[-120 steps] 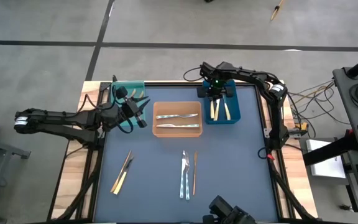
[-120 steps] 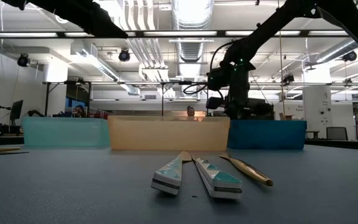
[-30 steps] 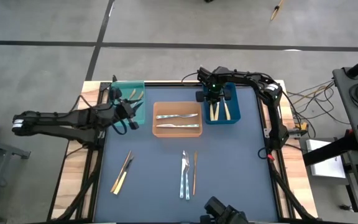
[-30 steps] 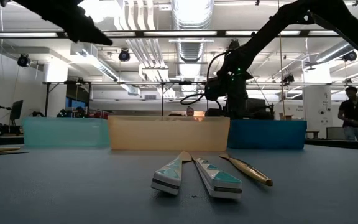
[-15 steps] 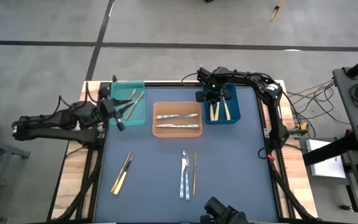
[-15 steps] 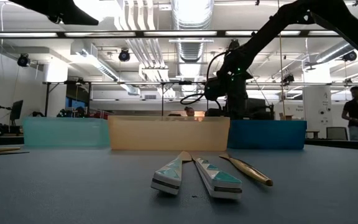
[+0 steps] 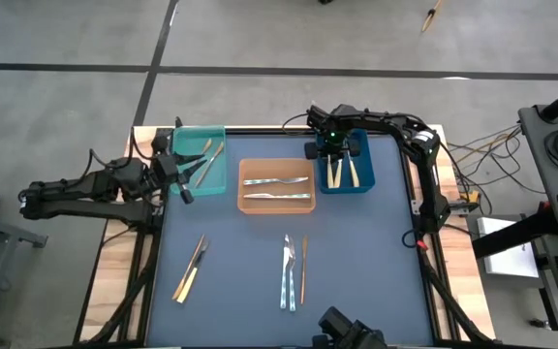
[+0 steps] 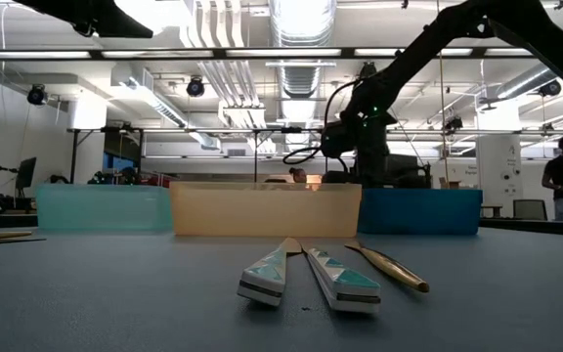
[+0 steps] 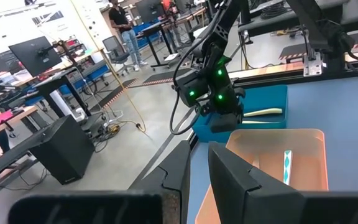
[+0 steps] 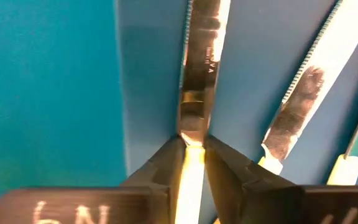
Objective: Sort silverware by color (type)
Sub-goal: Put the yellow knife into the blue bin, then put the gold knife into the green bin
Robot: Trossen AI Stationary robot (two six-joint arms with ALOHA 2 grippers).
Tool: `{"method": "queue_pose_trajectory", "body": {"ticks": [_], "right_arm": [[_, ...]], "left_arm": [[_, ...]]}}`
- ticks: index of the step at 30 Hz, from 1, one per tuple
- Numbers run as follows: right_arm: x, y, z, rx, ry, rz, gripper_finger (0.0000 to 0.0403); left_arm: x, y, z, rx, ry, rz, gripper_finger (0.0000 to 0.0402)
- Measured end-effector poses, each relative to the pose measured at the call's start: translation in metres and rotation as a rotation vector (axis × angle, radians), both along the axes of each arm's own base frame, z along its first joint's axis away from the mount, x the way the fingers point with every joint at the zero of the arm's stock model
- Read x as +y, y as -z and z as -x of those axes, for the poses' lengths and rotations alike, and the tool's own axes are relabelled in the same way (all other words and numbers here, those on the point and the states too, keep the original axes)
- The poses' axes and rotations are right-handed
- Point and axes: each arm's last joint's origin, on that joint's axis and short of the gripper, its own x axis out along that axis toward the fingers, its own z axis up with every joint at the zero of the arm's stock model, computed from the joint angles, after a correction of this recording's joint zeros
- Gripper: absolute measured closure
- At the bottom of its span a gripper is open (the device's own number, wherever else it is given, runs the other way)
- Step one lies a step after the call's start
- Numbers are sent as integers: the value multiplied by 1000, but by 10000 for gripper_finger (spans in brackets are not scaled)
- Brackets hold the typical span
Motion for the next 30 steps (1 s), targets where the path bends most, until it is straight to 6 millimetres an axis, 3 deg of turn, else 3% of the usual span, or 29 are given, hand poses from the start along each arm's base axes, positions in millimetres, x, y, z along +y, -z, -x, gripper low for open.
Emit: {"method": "queue_pose_trajectory", "body": {"ticks": [6,12,23,30], "right_arm": [[0,-3,0,-12,-2,12,289],[1,-14,2,-15,-9,47,266],[14,-76,12,-116,-96,181,270],[49,-118,10,-80,-296,407,281]], "left_arm": [[0,0,0,0,0,0,361],[0,-1,-1,-12,-1,0,361],[-1,-4,-15,-49,66,9,361],[-1,-3,-30,-56,68,9,361]]}}
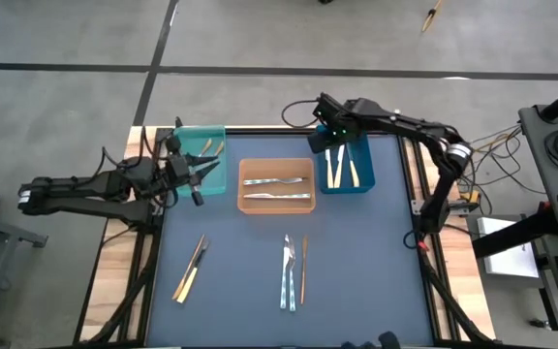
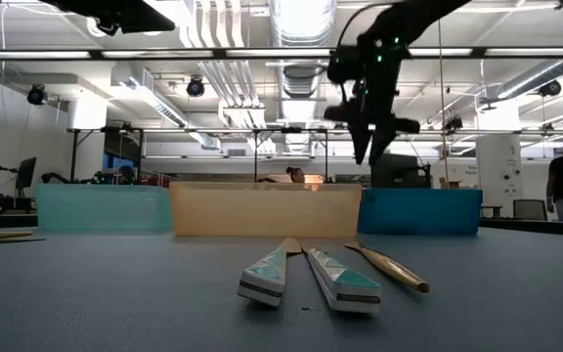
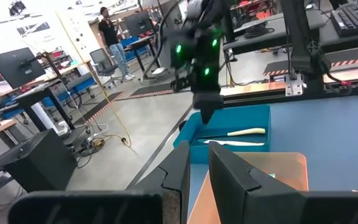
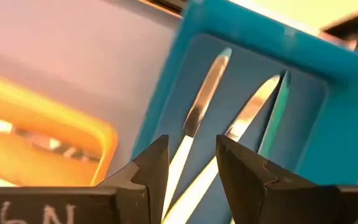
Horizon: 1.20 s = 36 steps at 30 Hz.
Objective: Sort silverware by color (type)
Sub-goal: Put the gold knife into the green bin
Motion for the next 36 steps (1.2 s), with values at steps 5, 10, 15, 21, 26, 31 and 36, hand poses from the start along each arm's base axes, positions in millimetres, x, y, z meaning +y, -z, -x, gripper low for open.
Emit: {"method": "queue_pose_trajectory", "body": {"ticks": [5,10,15,21,26,31,36], "right_arm": [[37,-16,0,-9,-107,100,289],[77,-18,6,-51,-195,212,299],[111,-10,9,-164,-325,310,308],[138,4,14,-307,-479,435,315],[153,14,19,-372,-592,523,324],[162,23,20,-435,-655,596,333],[163,25,21,-430,-671,605,333]], "left_arm": [[0,0,-10,-5,0,14,361],[1,-4,-21,-6,-7,79,361],[1,5,-32,27,-18,160,361],[1,15,-41,53,-41,288,361],[1,14,-47,93,-62,410,361],[-2,13,-56,134,-27,516,361],[-6,20,-61,285,-50,665,361]]}}
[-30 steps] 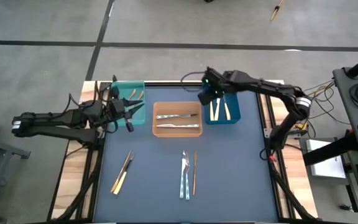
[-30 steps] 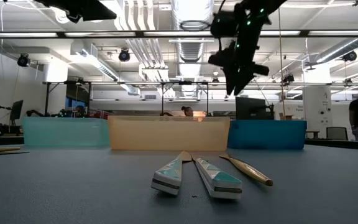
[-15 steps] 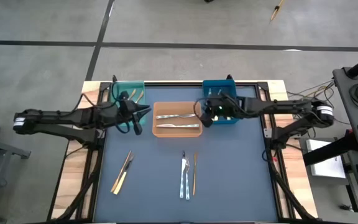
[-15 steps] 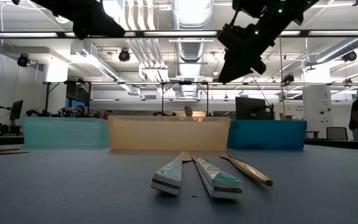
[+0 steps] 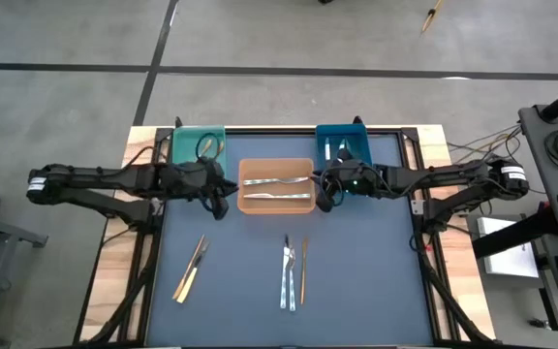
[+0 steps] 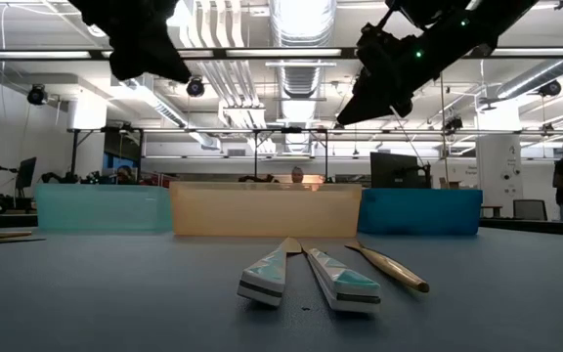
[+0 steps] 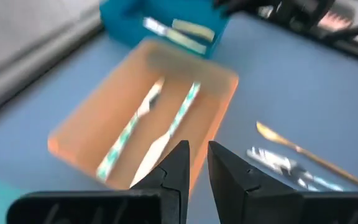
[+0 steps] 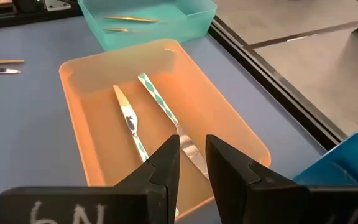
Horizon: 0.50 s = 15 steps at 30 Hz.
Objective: Sort silverware by color (type)
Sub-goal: Put the gold knife into the green bin
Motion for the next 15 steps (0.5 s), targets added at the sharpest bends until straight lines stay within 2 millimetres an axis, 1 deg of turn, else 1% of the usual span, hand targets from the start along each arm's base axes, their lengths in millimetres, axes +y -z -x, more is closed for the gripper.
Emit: {"method": "queue_pose_trajectory", "body": {"ticks": [5,8,15], "right_arm": [[0,0,0,7,-13,22,335],[0,0,0,12,-19,31,338],[0,0,0,27,-36,59,339]], "left_arm": [[-4,6,-5,128,-45,90,361],[-8,6,-10,172,-30,152,361],[-24,11,-17,314,-36,288,361]]}}
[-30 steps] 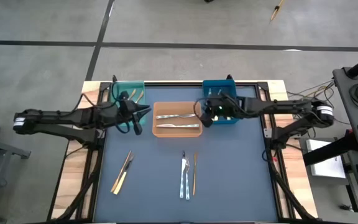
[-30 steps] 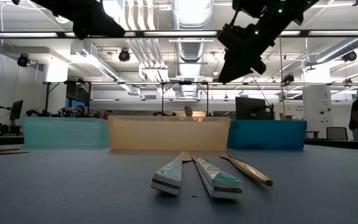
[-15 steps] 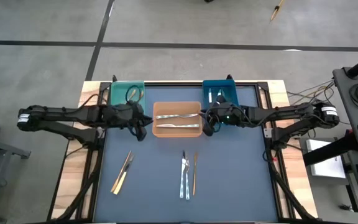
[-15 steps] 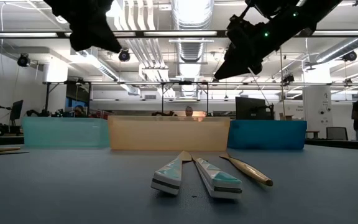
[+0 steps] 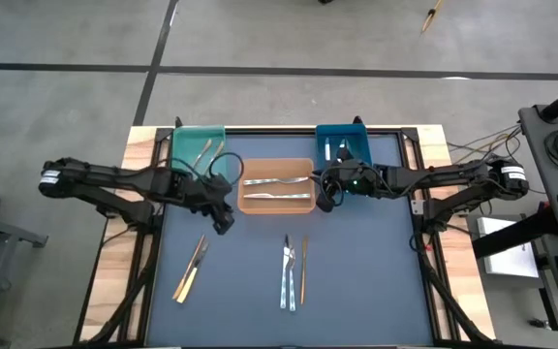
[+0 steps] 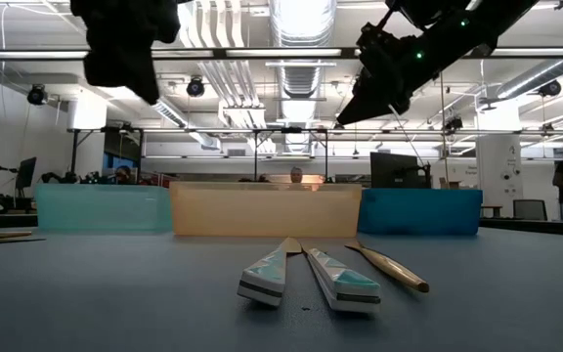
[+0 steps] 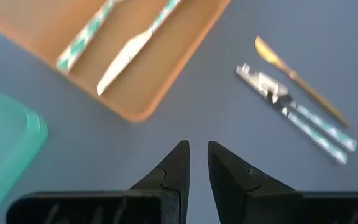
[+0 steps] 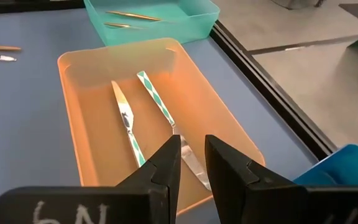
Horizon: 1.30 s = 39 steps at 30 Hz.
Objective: Sort silverware by color (type)
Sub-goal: Put the gold knife into the green bin
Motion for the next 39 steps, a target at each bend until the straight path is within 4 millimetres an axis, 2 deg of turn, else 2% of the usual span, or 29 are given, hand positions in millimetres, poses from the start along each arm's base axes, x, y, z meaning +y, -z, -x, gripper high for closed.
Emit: {"method": "queue_pose_trajectory", "body": {"ticks": [7,12,16,26,33,39], "right_arm": [[0,-1,0,4,-12,21,339],[0,-1,0,5,-14,24,339],[0,-1,0,8,-18,30,339],[0,-1,0,11,-26,47,339],[0,-1,-1,7,-26,46,339],[0,-2,-1,4,-26,47,339]], "left_arm": [[-21,13,-1,132,-51,67,361],[-29,23,-3,218,-81,132,361],[-31,31,-2,312,-120,169,361],[-35,53,2,553,-158,110,361],[-36,70,-1,624,-132,73,361],[-34,85,10,644,-154,69,361]]}}
